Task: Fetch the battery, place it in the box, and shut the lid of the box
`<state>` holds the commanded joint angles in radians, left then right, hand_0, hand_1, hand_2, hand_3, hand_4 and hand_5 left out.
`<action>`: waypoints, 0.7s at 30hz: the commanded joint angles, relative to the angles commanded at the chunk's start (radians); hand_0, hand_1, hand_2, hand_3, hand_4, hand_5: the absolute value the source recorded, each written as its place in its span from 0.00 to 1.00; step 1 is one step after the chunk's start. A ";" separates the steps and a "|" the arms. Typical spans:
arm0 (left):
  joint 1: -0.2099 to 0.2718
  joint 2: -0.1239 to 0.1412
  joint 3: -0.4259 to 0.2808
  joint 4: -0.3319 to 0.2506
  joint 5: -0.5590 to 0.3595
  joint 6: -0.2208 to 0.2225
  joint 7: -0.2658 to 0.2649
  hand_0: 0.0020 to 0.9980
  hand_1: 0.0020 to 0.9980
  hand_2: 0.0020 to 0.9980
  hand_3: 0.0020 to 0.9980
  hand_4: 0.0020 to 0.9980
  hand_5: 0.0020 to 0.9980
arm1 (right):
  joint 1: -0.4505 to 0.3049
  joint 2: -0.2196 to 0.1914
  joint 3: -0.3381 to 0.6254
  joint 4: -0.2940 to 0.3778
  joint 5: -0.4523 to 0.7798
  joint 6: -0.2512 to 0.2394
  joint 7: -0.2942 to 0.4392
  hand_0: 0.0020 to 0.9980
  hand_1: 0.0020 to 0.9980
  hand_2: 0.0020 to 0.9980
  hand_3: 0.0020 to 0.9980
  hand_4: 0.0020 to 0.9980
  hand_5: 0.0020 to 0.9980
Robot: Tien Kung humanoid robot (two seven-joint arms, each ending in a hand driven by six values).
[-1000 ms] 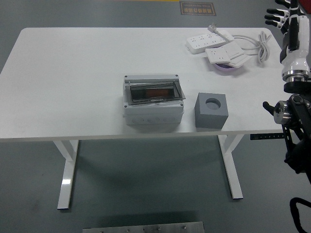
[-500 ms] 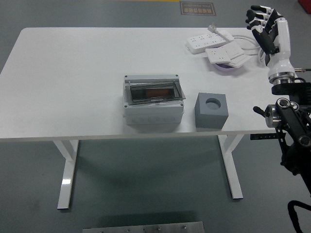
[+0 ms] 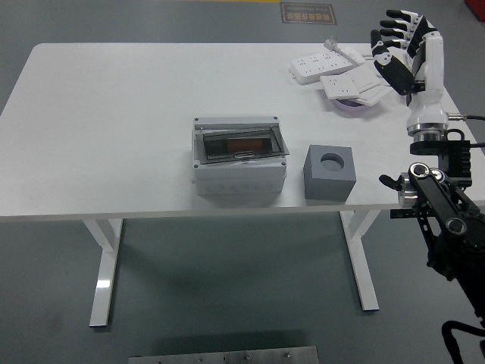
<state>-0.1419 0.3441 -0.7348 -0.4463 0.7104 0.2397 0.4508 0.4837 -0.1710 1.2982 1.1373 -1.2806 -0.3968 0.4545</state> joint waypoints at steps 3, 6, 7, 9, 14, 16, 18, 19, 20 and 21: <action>0.001 0.004 0.002 -0.001 -0.005 0.002 -0.001 0.68 0.74 0.65 0.57 0.56 0.18 | 0.010 -0.002 -0.026 -0.002 -0.001 -0.012 0.005 0.37 0.50 0.56 0.64 0.66 0.23; 0.002 0.008 0.004 -0.001 -0.008 0.003 -0.002 0.68 0.74 0.65 0.57 0.56 0.18 | 0.016 -0.002 -0.046 -0.005 0.006 -0.026 0.015 0.37 0.50 0.56 0.64 0.66 0.23; 0.002 0.008 0.004 -0.001 -0.010 0.003 -0.003 0.68 0.74 0.65 0.57 0.56 0.18 | 0.017 -0.002 -0.052 -0.006 0.009 -0.031 0.020 0.37 0.50 0.56 0.64 0.66 0.23; 0.002 0.010 0.006 -0.001 -0.012 0.004 -0.004 0.68 0.75 0.65 0.57 0.56 0.18 | 0.018 -0.002 -0.063 -0.008 0.019 -0.042 0.032 0.38 0.51 0.56 0.64 0.66 0.24; 0.004 0.011 0.007 -0.001 -0.015 0.003 -0.004 0.68 0.75 0.65 0.57 0.56 0.18 | 0.016 0.001 -0.087 -0.014 0.040 -0.092 0.083 0.38 0.51 0.56 0.64 0.66 0.24; 0.005 0.010 0.008 -0.001 -0.017 0.003 -0.005 0.68 0.75 0.65 0.57 0.56 0.18 | 0.014 0.003 -0.097 -0.011 0.033 -0.104 0.090 0.39 0.51 0.55 0.64 0.66 0.24; 0.007 0.008 0.010 -0.001 -0.019 0.004 -0.006 0.68 0.75 0.65 0.57 0.56 0.18 | 0.009 0.006 -0.104 -0.010 0.035 -0.112 0.098 0.39 0.51 0.55 0.64 0.66 0.24; 0.007 0.008 0.010 0.000 -0.020 0.004 -0.006 0.68 0.75 0.65 0.57 0.56 0.18 | 0.007 0.008 -0.106 -0.010 0.040 -0.115 0.102 0.39 0.51 0.55 0.64 0.66 0.24; 0.007 0.008 0.010 0.000 -0.021 0.004 -0.007 0.68 0.75 0.65 0.57 0.56 0.18 | 0.004 0.010 -0.108 -0.010 0.049 -0.118 0.107 0.39 0.51 0.55 0.64 0.66 0.24; 0.008 0.007 0.010 0.000 -0.021 0.004 -0.007 0.68 0.74 0.64 0.57 0.55 0.18 | 0.002 0.012 -0.110 -0.009 0.059 -0.120 0.111 0.40 0.50 0.55 0.64 0.65 0.25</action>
<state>-0.1342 0.3514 -0.7245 -0.4466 0.6894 0.2440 0.4440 0.4855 -0.1589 1.1886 1.1280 -1.2217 -0.5164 0.5656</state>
